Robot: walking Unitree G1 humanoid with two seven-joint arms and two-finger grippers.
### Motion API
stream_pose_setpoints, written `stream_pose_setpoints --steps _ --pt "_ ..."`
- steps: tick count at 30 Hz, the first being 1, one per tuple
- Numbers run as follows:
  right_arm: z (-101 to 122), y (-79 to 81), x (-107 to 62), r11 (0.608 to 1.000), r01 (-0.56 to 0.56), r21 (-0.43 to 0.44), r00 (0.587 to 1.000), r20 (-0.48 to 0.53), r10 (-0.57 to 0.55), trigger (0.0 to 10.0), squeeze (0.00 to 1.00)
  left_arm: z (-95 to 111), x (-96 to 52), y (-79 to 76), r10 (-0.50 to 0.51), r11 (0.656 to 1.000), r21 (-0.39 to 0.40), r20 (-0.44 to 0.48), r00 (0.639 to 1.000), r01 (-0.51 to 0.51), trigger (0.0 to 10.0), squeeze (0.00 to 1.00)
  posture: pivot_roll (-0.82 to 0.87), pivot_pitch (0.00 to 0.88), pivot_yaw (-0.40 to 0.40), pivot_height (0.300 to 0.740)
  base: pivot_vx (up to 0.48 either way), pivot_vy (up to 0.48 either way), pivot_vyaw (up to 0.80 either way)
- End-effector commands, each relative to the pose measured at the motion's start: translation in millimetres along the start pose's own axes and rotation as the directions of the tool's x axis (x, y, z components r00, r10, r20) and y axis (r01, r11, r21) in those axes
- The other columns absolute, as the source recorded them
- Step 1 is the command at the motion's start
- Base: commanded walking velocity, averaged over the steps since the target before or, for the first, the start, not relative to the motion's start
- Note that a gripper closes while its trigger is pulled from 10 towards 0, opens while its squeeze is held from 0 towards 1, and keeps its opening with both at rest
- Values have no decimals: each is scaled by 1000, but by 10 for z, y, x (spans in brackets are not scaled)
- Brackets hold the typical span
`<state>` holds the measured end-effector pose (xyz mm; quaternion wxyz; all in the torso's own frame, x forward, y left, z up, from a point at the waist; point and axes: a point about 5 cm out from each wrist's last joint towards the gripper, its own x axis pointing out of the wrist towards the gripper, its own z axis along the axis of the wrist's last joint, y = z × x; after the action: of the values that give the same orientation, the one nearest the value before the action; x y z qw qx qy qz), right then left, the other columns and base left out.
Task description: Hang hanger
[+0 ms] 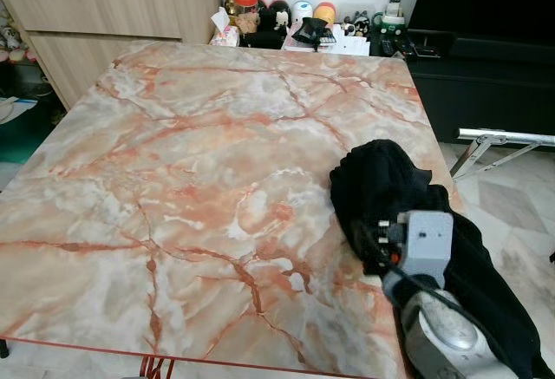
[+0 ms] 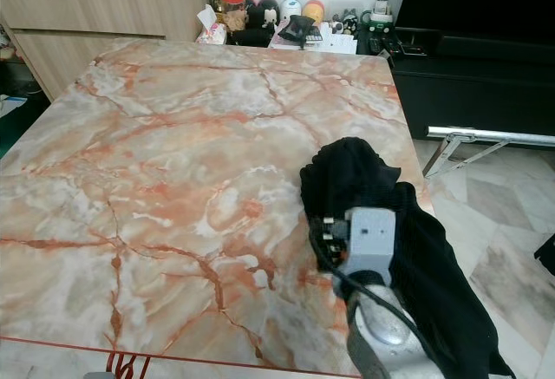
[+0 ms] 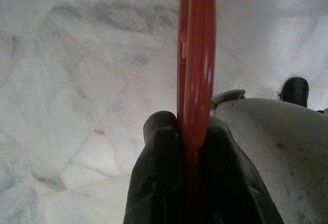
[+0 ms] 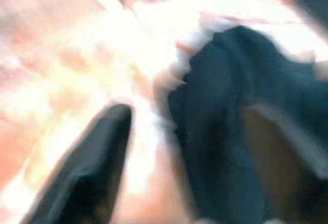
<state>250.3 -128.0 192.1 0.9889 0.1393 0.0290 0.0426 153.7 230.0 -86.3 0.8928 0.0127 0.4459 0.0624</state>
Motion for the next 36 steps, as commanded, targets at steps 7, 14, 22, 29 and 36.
stream_pose_setpoints --steps 7,14,22,29,36 --pt "282 121 0 996 -87 8 976 200 83 10000 0 -137 -31 -5 -3 1000 8 -51 999 4 10000 0 18 167 -46 740 0 0 0" --pt "197 -182 36 987 146 -74 976 176 -131 10000 0 -136 -30 -4 3 1000 10 -51 999 -3 10000 0 20 175 -47 740 0 0 0" --pt "214 -200 66 985 156 -73 969 205 -138 10000 0 -131 -30 -1 7 1000 -4 -47 999 -7 10000 0 22 181 -49 740 0 0 0" --pt "220 -184 97 980 167 -111 965 225 -139 10000 0 -147 -32 -16 -3 1000 -20 -53 999 2 10000 0 21 183 -50 740 0 0 0" --pt "223 -206 109 978 171 -122 963 232 -140 10000 0 -154 -35 -15 -6 1000 -22 -55 998 5 10000 0 21 185 -49 740 -71 0 0"
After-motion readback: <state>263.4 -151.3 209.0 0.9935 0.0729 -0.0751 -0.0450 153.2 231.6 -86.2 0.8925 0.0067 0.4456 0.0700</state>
